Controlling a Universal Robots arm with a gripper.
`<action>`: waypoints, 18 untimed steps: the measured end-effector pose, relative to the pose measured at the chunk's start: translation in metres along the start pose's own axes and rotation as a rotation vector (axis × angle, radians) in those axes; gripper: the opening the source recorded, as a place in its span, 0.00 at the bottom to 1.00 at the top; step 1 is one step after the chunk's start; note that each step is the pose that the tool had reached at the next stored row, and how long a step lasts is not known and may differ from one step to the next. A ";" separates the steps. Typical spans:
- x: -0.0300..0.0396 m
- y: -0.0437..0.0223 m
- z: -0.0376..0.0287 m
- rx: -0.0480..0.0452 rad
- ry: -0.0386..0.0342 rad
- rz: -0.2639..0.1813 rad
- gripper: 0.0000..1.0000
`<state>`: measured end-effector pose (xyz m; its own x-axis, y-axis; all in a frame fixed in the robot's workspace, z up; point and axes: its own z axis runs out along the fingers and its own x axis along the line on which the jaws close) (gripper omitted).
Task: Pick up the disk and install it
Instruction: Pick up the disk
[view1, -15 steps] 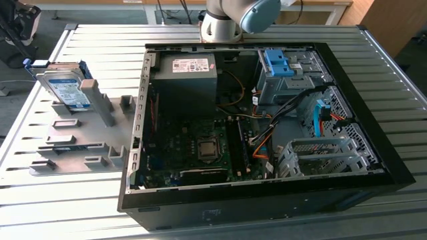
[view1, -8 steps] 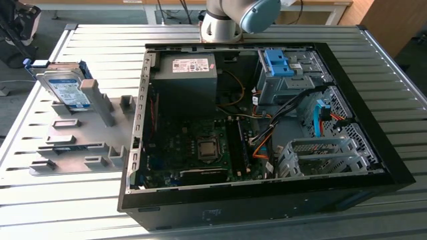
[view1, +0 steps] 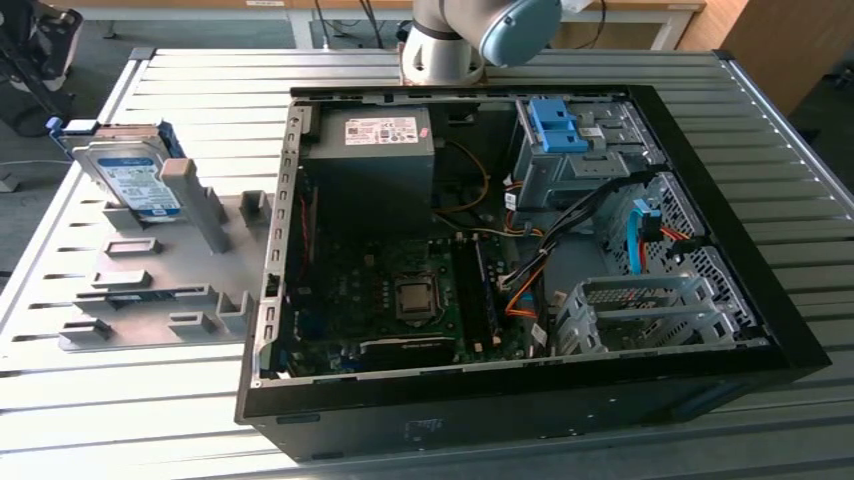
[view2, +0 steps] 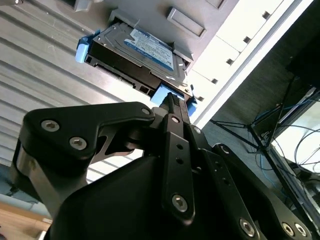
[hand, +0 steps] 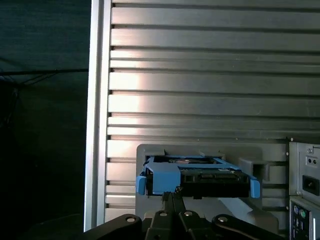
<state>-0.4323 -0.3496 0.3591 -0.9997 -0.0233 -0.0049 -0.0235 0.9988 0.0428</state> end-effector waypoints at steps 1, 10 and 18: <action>0.0000 0.0000 0.0001 -0.0001 0.0007 -0.017 0.11; 0.0000 0.0000 0.0001 -0.0002 0.0016 -0.038 0.11; 0.0001 0.0000 0.0001 -0.0003 0.0022 -0.051 0.11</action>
<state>-0.4324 -0.3496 0.3590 -0.9973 -0.0739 -0.0048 -0.0740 0.9963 0.0428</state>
